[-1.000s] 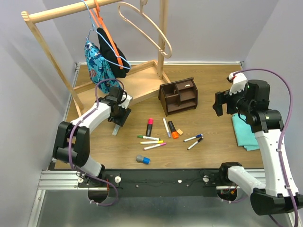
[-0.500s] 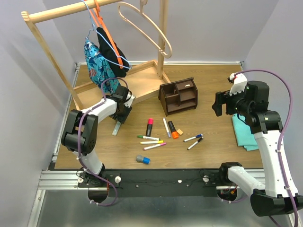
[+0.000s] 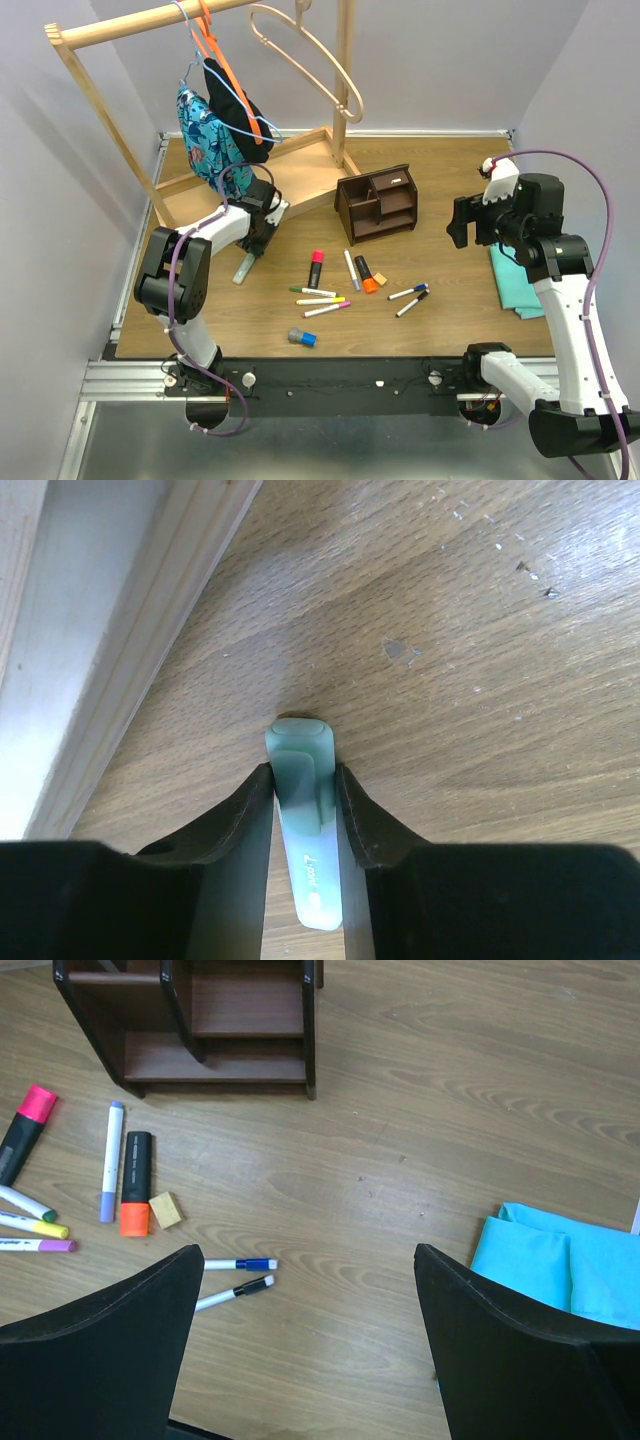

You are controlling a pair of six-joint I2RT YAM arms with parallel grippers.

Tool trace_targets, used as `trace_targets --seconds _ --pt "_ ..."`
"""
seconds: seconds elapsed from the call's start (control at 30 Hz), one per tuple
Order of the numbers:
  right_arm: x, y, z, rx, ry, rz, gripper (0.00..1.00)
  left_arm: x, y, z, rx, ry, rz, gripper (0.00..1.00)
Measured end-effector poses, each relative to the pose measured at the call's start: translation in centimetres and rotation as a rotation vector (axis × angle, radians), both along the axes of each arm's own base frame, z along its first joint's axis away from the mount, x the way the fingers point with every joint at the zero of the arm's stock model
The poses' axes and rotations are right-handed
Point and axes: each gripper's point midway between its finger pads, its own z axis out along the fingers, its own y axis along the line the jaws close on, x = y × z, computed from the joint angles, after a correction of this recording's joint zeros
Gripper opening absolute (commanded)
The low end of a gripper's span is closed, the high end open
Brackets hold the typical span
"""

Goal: Sort the stationery into containers
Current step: Pick up the stationery from the center of the board, then place the stationery in the storage box.

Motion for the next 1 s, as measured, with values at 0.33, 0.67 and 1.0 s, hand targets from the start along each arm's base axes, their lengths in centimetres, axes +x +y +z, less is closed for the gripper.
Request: trace_targets --seconds 0.33,0.67,1.0 --pt "-0.3 -0.2 0.3 -0.004 -0.016 -0.006 0.92 -0.9 -5.7 4.1 -0.139 0.005 -0.155 0.00" --pt "-0.3 -0.8 -0.1 -0.028 -0.010 -0.032 0.90 -0.6 -17.6 18.9 -0.426 -0.336 -0.466 0.00" --pt "1.9 -1.6 0.8 -0.066 -0.018 -0.057 0.89 1.6 -23.3 20.9 -0.666 -0.559 -0.629 0.00"
